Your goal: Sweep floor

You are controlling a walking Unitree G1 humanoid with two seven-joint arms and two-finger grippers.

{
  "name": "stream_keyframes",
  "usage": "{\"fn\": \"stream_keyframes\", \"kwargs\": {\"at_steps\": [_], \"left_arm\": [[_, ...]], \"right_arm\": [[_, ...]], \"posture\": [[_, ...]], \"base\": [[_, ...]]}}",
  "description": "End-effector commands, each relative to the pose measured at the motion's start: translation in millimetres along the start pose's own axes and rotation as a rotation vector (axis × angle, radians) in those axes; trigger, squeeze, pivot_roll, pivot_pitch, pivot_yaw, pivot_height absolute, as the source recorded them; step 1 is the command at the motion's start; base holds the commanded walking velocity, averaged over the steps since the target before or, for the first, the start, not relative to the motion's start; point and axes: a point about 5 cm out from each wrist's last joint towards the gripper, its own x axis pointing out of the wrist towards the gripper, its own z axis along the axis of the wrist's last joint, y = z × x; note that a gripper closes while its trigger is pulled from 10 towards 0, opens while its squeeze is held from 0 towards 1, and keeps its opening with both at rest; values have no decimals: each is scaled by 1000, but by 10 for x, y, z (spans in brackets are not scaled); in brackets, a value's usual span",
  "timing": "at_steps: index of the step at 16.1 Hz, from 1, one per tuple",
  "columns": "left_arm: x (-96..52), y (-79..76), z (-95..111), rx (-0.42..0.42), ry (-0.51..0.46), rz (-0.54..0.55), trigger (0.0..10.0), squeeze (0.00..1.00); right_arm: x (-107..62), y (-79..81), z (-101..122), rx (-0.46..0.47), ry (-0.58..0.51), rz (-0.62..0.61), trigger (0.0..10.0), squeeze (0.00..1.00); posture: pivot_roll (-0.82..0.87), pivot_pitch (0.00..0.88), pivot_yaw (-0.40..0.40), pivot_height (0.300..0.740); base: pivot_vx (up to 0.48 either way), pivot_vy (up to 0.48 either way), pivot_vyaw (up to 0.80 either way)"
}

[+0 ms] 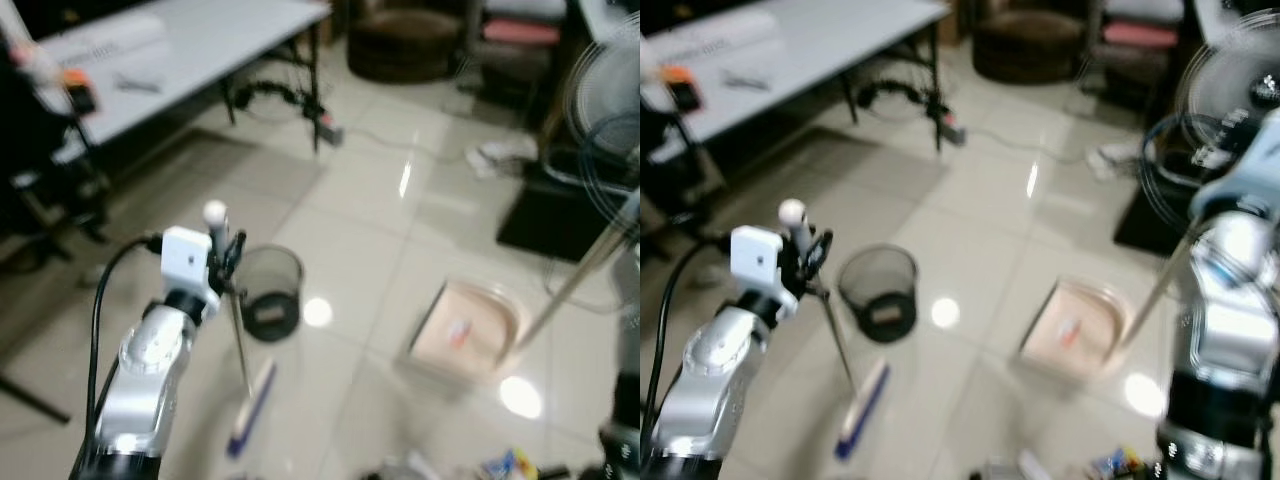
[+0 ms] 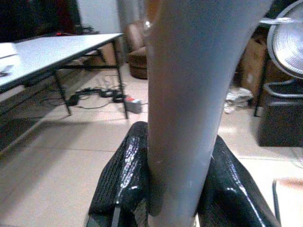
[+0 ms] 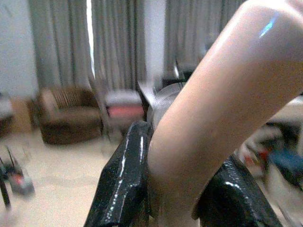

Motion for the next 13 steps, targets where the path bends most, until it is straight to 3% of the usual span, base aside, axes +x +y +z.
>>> {"fn": "stream_keyframes", "kwargs": {"at_steps": [1,12,13], "left_arm": [[14,13,67,6,-24,-3,10000,0],[68,10,78,6,-27,-14,10000,0],[72,21,61,-15,-15,-9,10000,0]], "right_arm": [[-22,64,-17,21,22,18,10000,0],[-442,550,-432,95,206,174,10000,0],[-485,584,-468,94,222,188,10000,0]], "posture": [[-102,62,31,740],[-109,64,42,740],[-109,63,45,740]], "base": [[0,-364,0],[0,-361,0],[0,0,-800]]}}
